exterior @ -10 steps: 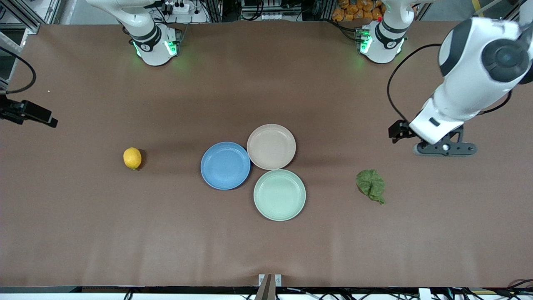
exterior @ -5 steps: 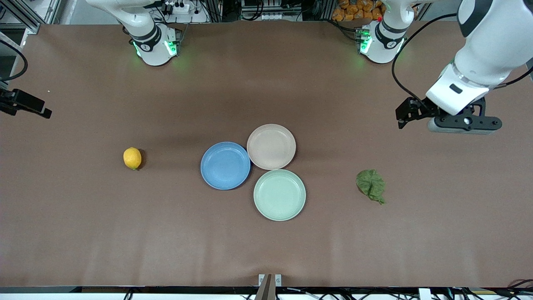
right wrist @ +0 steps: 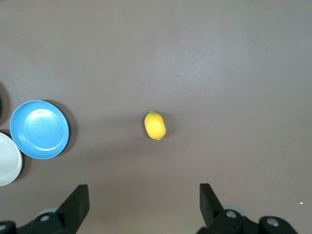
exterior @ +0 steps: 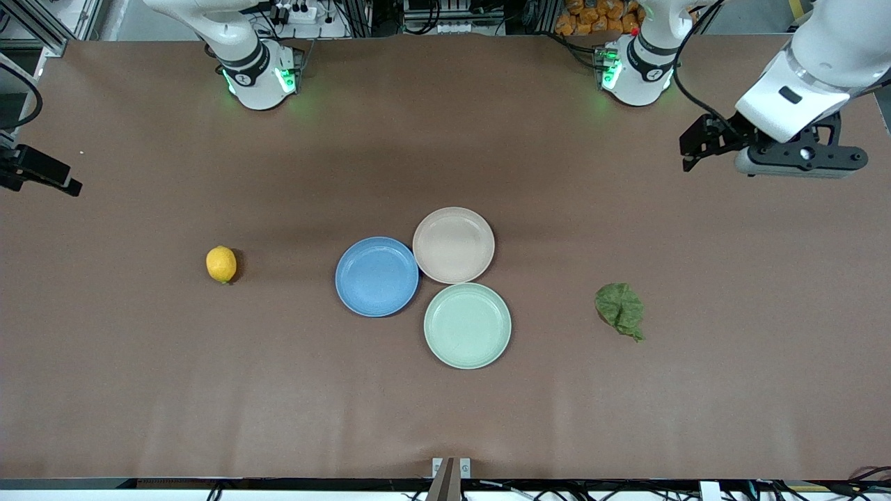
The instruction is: Pick lemon and lettuce from blue and beige plates
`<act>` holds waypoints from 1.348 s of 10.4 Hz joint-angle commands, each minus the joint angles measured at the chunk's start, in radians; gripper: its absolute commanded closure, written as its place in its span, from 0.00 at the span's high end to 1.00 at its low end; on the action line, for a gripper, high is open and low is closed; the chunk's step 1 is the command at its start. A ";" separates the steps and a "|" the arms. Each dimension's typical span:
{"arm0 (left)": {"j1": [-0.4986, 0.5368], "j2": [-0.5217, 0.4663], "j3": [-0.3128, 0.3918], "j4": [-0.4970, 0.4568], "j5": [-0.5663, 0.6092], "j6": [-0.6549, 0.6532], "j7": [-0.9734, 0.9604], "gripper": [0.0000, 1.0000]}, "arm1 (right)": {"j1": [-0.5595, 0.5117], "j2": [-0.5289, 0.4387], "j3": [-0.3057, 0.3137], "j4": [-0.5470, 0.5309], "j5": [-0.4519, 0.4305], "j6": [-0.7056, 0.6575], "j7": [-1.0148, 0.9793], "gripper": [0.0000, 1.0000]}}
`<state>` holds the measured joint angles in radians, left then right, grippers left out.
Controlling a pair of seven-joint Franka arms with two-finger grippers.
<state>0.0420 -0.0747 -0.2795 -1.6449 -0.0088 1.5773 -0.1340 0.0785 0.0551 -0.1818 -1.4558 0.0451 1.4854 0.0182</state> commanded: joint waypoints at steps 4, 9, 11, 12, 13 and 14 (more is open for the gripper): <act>-0.011 -0.008 0.009 0.013 -0.017 -0.033 0.027 1.00 | 0.020 -0.014 0.051 -0.008 -0.087 -0.007 -0.001 1.00; -0.010 -0.008 0.013 0.016 -0.025 -0.033 0.019 1.00 | 0.020 -0.014 0.048 -0.006 -0.087 -0.007 -0.012 1.00; -0.007 -0.008 0.014 0.017 -0.025 -0.033 0.017 1.00 | 0.020 -0.014 0.048 -0.005 -0.087 -0.007 -0.012 1.00; -0.007 -0.008 0.014 0.019 -0.025 -0.031 0.017 1.00 | 0.020 -0.014 0.048 -0.006 -0.087 -0.007 -0.012 1.00; -0.007 -0.008 0.017 0.019 -0.025 -0.028 0.017 1.00 | 0.020 -0.014 0.048 -0.006 -0.087 -0.007 -0.014 1.00; -0.007 -0.008 0.020 0.019 -0.025 -0.027 0.017 1.00 | 0.020 -0.014 0.048 -0.006 -0.087 -0.005 -0.014 1.00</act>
<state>0.0354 -0.0773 -0.2701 -1.6388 -0.0092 1.5654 -0.1336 0.0998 0.0551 -0.1355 -1.4567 -0.0273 1.4839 0.0142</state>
